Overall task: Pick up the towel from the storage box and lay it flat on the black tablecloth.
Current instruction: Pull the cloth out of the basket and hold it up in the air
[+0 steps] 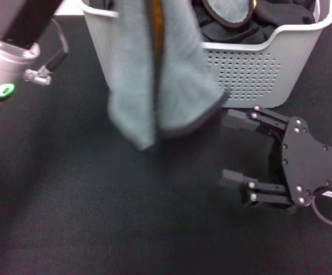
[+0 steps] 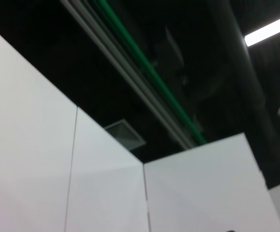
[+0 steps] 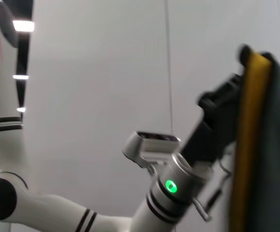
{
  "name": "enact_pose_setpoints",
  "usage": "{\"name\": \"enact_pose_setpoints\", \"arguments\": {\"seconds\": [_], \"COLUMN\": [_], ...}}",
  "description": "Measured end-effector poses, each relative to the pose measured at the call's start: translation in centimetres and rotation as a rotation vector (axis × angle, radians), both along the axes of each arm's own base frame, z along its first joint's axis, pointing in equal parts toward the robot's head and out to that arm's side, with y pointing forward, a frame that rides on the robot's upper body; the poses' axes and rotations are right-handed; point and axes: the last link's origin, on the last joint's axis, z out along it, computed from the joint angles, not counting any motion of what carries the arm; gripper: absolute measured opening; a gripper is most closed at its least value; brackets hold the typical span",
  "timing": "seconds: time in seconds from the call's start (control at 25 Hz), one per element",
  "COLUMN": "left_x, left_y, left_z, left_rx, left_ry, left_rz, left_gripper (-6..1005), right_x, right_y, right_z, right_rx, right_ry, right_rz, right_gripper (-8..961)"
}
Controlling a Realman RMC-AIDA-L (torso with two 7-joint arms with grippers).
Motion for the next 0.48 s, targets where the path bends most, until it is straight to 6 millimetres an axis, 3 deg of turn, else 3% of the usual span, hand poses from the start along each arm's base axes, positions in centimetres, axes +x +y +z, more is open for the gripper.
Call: {"name": "enact_pose_setpoints", "arguments": {"seconds": [0.48], "left_x": [0.9], "left_y": [1.1], "left_z": [-2.8], "left_rx": [0.006], "left_ry": [0.035], "left_rz": [0.025], "left_gripper": [4], "right_x": [-0.1], "right_y": [1.3], "right_z": [0.1], "right_rx": [0.095], "right_ry": [0.000], "right_rz": [-0.039], "right_gripper": [768]}}
